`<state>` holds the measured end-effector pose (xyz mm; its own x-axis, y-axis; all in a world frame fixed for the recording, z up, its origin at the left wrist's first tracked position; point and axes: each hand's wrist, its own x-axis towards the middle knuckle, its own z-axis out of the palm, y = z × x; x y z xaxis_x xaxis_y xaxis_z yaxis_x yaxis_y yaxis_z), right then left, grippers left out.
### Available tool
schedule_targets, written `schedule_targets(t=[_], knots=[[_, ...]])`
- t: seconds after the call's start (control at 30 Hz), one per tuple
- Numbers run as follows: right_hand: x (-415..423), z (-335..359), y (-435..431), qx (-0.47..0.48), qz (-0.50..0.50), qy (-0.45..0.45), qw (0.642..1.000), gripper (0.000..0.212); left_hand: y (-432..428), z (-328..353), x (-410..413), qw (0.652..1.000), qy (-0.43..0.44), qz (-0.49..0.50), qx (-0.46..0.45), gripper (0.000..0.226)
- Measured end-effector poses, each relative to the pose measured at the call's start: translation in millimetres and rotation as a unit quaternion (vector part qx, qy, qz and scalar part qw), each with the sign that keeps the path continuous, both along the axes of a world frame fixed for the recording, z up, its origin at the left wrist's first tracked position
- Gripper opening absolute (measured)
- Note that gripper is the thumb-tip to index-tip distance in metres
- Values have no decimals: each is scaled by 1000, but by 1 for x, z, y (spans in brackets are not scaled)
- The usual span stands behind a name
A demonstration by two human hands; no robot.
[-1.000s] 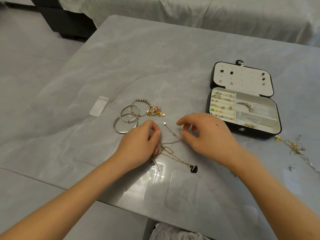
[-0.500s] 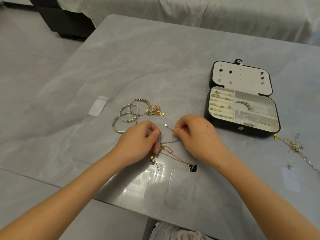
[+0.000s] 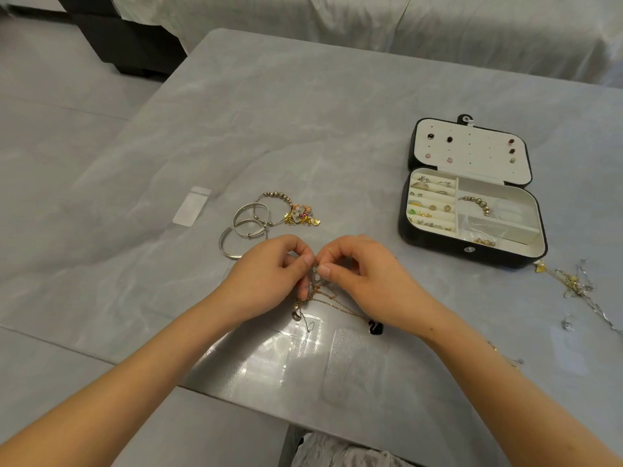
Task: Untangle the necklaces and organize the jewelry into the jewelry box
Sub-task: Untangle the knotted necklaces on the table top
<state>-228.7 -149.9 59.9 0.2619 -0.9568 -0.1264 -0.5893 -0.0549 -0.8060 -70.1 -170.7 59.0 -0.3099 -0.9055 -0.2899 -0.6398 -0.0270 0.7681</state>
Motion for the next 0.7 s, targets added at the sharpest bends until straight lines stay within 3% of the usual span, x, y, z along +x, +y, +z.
schedule_targets(t=[0.1,0.27,0.7], knots=[[1,2,0,2,-6,-12,1000,5,0,0,0,1000,7,3,5,16],[-7,11,2,55,-22,-136,989,7,-1,-2,1,1000,-2,6,4,17],[-4,8,1,45,-31,-121,991,11,-2,3,0,1000,-2,-5,19,19]])
